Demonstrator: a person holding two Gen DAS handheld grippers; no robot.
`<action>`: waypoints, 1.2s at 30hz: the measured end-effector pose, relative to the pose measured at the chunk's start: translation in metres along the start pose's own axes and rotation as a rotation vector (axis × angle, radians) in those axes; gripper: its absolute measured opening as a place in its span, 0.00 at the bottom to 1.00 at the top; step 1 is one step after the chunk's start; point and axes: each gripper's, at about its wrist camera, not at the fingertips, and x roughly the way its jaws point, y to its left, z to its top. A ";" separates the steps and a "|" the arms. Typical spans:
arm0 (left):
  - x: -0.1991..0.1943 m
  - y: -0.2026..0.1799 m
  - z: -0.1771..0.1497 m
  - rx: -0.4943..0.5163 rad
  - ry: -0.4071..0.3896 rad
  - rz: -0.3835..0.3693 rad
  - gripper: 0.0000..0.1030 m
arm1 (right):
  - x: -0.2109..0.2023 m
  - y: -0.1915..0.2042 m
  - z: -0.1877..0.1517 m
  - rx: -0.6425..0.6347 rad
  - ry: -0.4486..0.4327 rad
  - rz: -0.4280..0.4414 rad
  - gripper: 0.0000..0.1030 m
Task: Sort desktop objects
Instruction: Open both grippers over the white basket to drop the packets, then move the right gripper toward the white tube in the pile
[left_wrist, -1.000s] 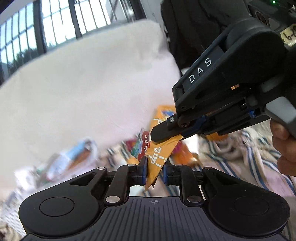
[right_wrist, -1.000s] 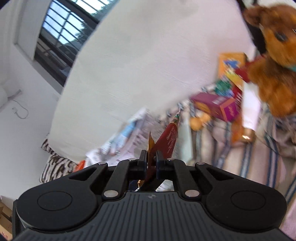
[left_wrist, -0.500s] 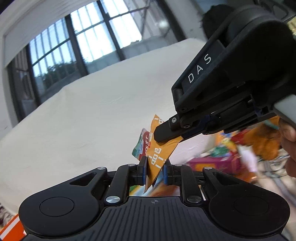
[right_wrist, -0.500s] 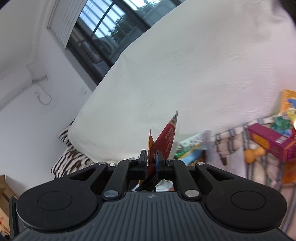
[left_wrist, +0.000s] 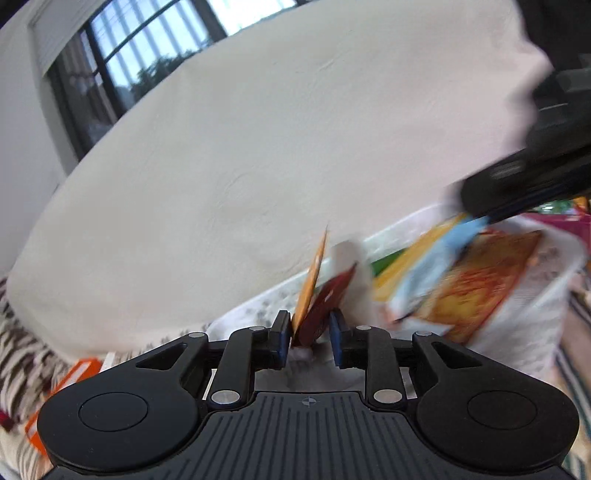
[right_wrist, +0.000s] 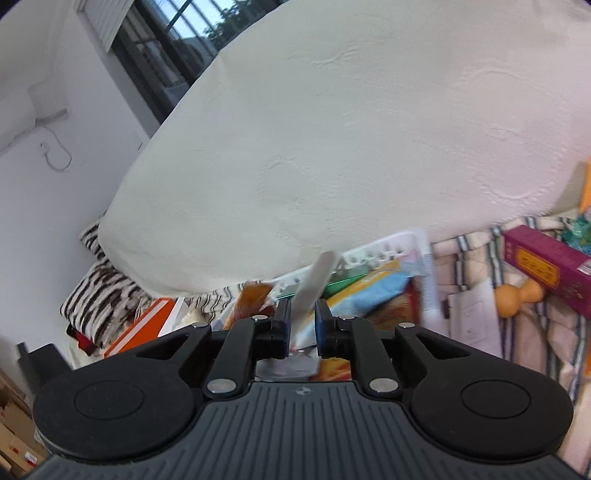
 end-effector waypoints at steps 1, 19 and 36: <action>0.003 0.007 -0.002 -0.017 0.017 0.005 0.22 | -0.007 -0.004 -0.001 0.011 -0.007 -0.002 0.16; -0.089 -0.045 0.007 -0.158 -0.182 -0.239 0.75 | -0.108 -0.139 -0.033 0.094 -0.100 -0.269 0.68; -0.034 -0.203 -0.026 -0.189 -0.005 -0.389 0.88 | -0.065 -0.214 -0.040 0.237 0.014 -0.335 0.72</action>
